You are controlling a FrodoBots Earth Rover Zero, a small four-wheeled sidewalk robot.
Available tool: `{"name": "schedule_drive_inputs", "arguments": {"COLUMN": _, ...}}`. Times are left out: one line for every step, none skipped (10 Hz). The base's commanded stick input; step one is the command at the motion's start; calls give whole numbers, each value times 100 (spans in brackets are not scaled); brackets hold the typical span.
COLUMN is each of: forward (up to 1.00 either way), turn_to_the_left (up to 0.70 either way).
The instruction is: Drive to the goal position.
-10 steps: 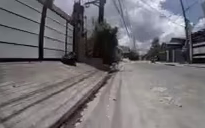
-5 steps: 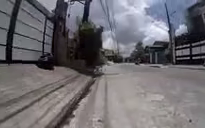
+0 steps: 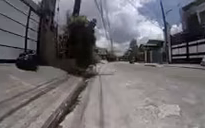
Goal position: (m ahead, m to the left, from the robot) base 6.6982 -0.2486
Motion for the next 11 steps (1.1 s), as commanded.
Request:
{"name": "schedule_drive_inputs", "arguments": {"forward": 100, "turn_to_the_left": 0}}
{"name": "schedule_drive_inputs", "arguments": {"forward": 100, "turn_to_the_left": 0}}
{"name": "schedule_drive_inputs", "arguments": {"forward": 100, "turn_to_the_left": 0}}
{"name": "schedule_drive_inputs", "arguments": {"forward": 100, "turn_to_the_left": 0}}
{"name": "schedule_drive_inputs", "arguments": {"forward": 100, "turn_to_the_left": 0}}
{"name": "schedule_drive_inputs", "arguments": {"forward": 100, "turn_to_the_left": 0}}
{"name": "schedule_drive_inputs", "arguments": {"forward": 100, "turn_to_the_left": 0}}
{"name": "schedule_drive_inputs", "arguments": {"forward": 100, "turn_to_the_left": 0}}
{"name": "schedule_drive_inputs", "arguments": {"forward": 100, "turn_to_the_left": 0}}
{"name": "schedule_drive_inputs", "arguments": {"forward": 100, "turn_to_the_left": 0}}
{"name": "schedule_drive_inputs", "arguments": {"forward": 100, "turn_to_the_left": 0}}
